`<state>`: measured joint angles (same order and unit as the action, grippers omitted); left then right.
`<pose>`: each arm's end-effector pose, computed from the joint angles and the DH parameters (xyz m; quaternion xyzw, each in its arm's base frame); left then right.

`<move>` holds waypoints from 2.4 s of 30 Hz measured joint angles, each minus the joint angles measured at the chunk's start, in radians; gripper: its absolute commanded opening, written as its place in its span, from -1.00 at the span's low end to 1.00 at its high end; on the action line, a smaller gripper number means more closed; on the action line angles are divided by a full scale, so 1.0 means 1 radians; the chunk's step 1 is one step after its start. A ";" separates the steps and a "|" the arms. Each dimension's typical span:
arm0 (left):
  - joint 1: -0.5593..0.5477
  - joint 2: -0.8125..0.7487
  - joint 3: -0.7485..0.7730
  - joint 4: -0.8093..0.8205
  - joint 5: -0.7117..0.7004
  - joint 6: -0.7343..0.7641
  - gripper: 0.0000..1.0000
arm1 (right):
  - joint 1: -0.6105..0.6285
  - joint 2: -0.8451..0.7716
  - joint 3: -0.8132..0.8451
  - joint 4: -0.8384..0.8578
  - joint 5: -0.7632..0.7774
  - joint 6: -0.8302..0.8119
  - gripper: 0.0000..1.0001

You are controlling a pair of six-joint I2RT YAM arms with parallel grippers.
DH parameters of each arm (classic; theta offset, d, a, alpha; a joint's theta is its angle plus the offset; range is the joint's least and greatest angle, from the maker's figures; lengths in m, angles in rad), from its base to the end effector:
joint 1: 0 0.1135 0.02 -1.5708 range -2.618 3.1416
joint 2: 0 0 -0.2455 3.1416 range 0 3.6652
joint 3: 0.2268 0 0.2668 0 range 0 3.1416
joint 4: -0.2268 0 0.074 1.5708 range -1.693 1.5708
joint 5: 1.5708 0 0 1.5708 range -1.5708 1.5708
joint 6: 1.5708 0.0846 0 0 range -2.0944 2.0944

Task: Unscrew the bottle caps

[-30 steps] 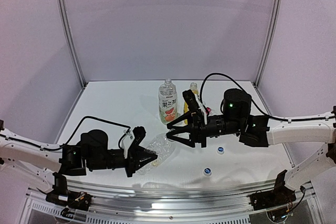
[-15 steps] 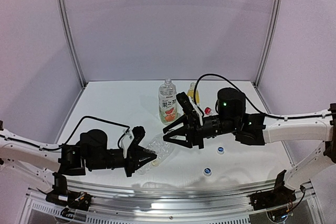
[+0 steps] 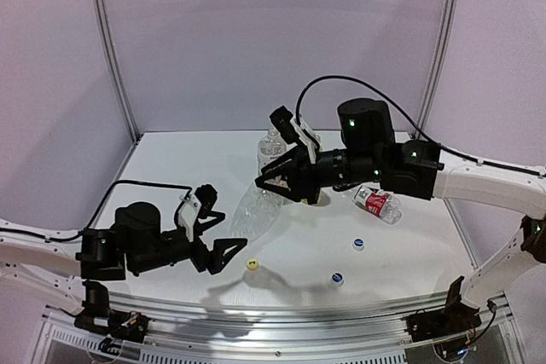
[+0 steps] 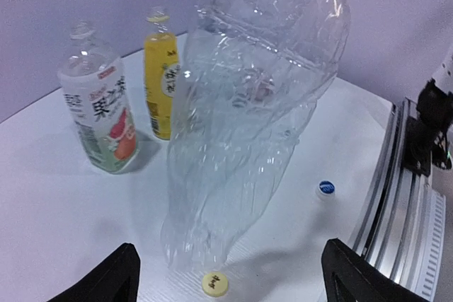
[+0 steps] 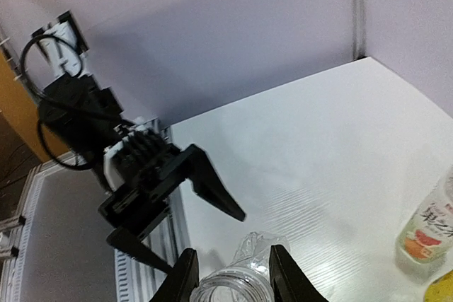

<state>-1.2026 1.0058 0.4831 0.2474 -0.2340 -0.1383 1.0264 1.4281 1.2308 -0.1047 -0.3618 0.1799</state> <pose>0.1242 -0.2674 0.2006 0.3412 0.7182 -0.2994 0.5274 0.1805 0.3559 0.3188 -0.4226 0.6786 0.4501 0.3980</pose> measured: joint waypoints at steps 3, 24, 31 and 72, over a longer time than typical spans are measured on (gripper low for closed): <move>0.002 -0.104 -0.007 -0.047 -0.097 0.000 0.86 | 0.000 0.051 0.135 -0.124 0.135 -0.007 -1.00; 0.013 -0.356 -0.085 -0.114 -0.270 0.011 0.85 | -0.044 0.397 0.542 -0.594 0.441 -0.003 -1.00; 0.013 -0.348 -0.085 -0.114 -0.266 0.011 0.85 | -0.092 0.415 0.523 -0.561 0.415 -0.003 -1.00; 0.013 -0.342 -0.085 -0.115 -0.239 0.011 0.84 | -0.136 0.455 0.418 -0.398 0.377 0.005 -0.43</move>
<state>-1.1900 0.6636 0.3985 0.1326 -0.4732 -0.1272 0.8906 1.8835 1.6493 -0.5026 0.0147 0.1844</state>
